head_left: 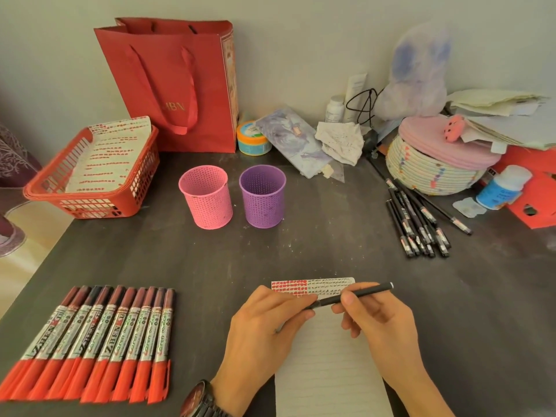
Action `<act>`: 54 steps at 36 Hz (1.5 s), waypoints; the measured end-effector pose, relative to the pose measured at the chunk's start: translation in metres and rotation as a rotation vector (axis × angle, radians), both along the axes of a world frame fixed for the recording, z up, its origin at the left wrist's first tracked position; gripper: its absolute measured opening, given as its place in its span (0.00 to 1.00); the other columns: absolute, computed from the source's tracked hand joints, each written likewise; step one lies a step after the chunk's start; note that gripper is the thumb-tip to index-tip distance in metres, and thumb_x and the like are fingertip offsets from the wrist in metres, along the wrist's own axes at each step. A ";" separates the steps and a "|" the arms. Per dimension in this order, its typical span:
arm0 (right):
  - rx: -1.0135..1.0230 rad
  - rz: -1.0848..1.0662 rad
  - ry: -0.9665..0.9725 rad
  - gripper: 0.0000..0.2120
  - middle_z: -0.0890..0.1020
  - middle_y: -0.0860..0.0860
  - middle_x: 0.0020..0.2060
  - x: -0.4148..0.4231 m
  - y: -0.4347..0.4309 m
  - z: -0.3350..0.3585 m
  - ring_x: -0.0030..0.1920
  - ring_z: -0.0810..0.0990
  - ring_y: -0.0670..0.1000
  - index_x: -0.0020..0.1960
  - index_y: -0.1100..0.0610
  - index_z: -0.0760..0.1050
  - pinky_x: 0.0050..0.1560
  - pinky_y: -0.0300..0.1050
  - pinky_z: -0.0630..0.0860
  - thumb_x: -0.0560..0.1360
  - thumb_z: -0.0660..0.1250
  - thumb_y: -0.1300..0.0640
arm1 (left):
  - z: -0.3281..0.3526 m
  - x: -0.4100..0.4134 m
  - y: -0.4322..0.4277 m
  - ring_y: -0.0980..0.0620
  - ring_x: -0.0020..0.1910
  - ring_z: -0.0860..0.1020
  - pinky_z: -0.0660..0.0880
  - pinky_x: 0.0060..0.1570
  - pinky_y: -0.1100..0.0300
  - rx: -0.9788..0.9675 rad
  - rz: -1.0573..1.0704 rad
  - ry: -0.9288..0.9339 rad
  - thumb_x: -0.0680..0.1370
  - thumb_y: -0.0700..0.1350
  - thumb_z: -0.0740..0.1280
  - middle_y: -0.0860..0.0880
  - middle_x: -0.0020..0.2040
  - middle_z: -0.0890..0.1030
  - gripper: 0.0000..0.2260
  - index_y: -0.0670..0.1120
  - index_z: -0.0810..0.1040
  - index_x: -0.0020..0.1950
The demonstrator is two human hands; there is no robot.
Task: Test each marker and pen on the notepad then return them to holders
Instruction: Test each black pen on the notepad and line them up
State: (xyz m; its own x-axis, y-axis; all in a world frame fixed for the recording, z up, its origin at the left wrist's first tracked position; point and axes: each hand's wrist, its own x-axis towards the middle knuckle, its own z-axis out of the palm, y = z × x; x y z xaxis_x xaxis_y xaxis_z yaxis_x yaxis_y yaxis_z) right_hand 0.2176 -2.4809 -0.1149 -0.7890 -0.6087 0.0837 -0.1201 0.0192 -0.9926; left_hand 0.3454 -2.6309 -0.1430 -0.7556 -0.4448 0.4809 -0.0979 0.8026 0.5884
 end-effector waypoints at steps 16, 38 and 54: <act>0.070 0.015 0.016 0.03 0.86 0.55 0.39 0.011 0.003 0.004 0.33 0.83 0.52 0.46 0.45 0.82 0.33 0.42 0.77 0.75 0.71 0.53 | -0.005 0.001 0.007 0.63 0.56 0.73 0.74 0.51 0.65 -0.128 -0.022 -0.171 0.78 0.61 0.63 0.66 0.56 0.78 0.20 0.61 0.73 0.68; 1.018 0.073 0.258 0.16 0.82 0.43 0.45 -0.063 0.110 0.043 0.33 0.83 0.42 0.55 0.42 0.72 0.39 0.37 0.74 0.73 0.76 0.48 | -0.008 0.008 -0.001 0.56 0.65 0.72 0.68 0.63 0.59 -0.020 0.135 -0.291 0.76 0.54 0.69 0.59 0.64 0.76 0.15 0.56 0.79 0.62; 1.074 0.018 0.415 0.15 0.81 0.38 0.45 -0.089 0.088 0.050 0.44 0.79 0.39 0.56 0.39 0.71 0.44 0.38 0.73 0.73 0.69 0.35 | -0.008 0.006 -0.002 0.57 0.63 0.73 0.68 0.62 0.60 -0.022 0.140 -0.281 0.76 0.56 0.68 0.60 0.63 0.76 0.14 0.57 0.79 0.60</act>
State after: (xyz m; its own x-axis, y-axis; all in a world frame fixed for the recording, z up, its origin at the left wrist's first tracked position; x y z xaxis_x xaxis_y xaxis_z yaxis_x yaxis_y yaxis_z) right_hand 0.1288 -2.3932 -0.0651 -0.8124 -0.5342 -0.2338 -0.4425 0.8259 -0.3495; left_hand 0.3510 -2.6327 -0.1514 -0.7925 -0.5456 0.2725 -0.3650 0.7822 0.5048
